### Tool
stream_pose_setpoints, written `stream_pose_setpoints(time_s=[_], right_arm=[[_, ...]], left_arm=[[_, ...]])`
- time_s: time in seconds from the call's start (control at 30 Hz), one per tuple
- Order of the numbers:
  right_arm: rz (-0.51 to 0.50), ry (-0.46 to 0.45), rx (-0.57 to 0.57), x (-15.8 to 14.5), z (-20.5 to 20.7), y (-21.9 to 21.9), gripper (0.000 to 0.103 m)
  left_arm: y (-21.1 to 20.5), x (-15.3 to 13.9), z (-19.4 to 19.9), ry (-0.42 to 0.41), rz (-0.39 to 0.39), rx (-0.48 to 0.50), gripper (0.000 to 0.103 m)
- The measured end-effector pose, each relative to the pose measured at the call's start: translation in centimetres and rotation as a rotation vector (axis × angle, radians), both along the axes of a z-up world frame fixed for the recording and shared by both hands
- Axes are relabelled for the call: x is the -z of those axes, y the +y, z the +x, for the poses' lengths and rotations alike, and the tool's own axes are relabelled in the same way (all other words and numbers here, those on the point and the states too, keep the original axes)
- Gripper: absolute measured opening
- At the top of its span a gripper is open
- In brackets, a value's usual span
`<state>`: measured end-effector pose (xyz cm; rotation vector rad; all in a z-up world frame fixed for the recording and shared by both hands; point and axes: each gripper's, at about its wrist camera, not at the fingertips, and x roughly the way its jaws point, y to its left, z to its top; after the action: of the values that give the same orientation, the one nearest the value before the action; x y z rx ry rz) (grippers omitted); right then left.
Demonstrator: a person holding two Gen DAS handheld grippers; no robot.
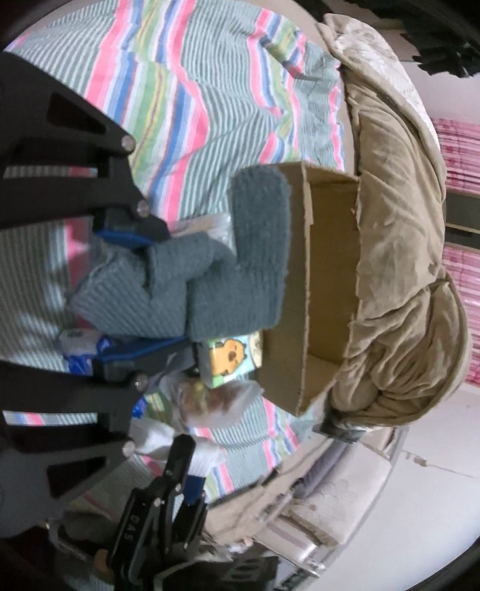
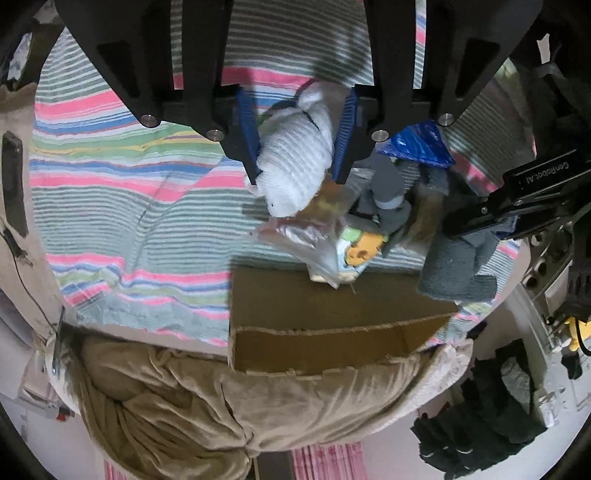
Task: Organize objects
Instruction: 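Carry gloves and socks into the cardboard box and open both tools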
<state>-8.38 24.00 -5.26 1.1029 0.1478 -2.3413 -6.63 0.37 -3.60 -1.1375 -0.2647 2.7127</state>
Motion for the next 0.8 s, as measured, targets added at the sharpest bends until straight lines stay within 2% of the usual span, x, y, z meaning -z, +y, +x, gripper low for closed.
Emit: stream_pose_setpoints(time_s=[0.23,0.5,0.8], right_arm=[[-0.021,0.069,-0.015,-3.2,0.3,0.4,0.04],[-0.028,0.155,-0.042,-6.9,-1.7,-0.5,0.04],[-0.015,0.228,-0.063,-9.6,-5.6,-2.0,0.04]], left_arm=[[-1.5,-3.1,1.1,0.055,0.041,-0.012,0.043],[-3.7,-5.9,0.3,0.096,0.071,-0.025,0.043],[-4.7,-9.2,-3.0,0.177,0.013,-0.035,0.043]])
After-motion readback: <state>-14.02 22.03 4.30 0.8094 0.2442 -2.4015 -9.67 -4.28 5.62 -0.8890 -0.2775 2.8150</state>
